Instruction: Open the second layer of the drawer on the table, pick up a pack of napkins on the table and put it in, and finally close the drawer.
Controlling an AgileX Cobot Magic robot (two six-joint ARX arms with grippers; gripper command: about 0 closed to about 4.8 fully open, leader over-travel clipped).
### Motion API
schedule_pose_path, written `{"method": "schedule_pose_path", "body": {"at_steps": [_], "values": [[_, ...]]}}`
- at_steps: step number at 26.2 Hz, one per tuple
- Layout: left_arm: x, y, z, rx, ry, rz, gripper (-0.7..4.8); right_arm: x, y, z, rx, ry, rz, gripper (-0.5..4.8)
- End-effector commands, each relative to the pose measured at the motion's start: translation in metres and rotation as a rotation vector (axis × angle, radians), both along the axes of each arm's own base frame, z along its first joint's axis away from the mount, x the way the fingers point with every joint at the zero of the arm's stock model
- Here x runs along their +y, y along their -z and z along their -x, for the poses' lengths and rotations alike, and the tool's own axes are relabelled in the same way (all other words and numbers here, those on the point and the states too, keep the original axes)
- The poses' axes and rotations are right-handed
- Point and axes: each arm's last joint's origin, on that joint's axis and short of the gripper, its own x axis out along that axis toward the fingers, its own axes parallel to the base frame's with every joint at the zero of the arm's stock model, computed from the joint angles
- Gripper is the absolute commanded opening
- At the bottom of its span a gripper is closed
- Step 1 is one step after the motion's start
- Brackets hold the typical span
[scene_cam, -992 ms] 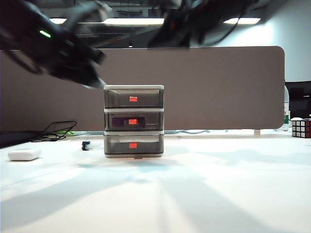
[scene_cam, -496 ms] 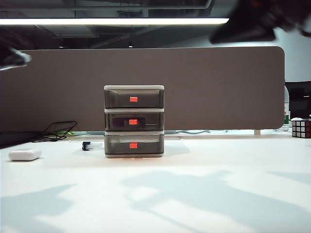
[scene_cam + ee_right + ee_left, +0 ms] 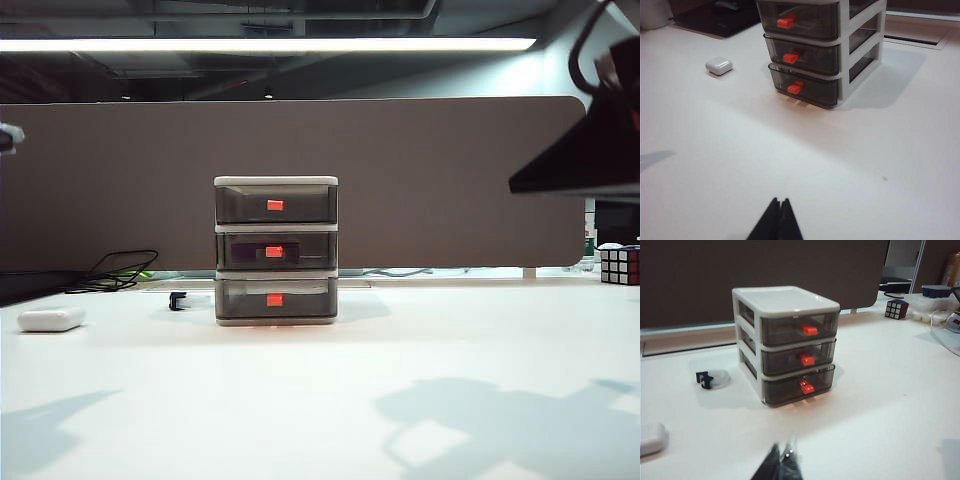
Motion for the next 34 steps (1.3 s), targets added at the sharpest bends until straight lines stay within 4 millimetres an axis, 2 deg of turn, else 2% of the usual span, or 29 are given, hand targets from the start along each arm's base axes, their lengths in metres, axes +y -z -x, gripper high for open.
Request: {"method": "schedule_pose_path", "body": {"at_steps": [1, 8, 14, 22, 26, 34], "values": [[0.001, 0.003, 0.001, 0.034, -0.002, -0.005, -0.06, -0.003, 0.009, 0.005, -0.030, 0.025, -0.017, -0.05], [0.001, 0.005, 0.001, 0.024, -0.004, -0.052, -0.06, -0.010, 0.036, 0.015, -0.029, 0.089, -0.003, -0.05], [0.003, 0.003, 0.000, 0.003, -0.084, -0.066, -0.06, -0.013, 0.032, 0.012, -0.081, 0.118, -0.009, -0.05], [0.003, 0.000, 0.000, -0.031, -0.097, -0.051, -0.06, -0.033, 0.028, 0.007, -0.102, 0.148, -0.042, -0.05], [0.003, 0.000, 0.000, -0.030, -0.098, -0.052, -0.06, -0.044, 0.026, 0.012, -0.097, 0.187, -0.045, -0.05], [0.003, -0.001, 0.000, -0.046, -0.101, -0.075, -0.06, -0.049, 0.023, 0.025, -0.114, 0.249, -0.039, -0.05]]}}
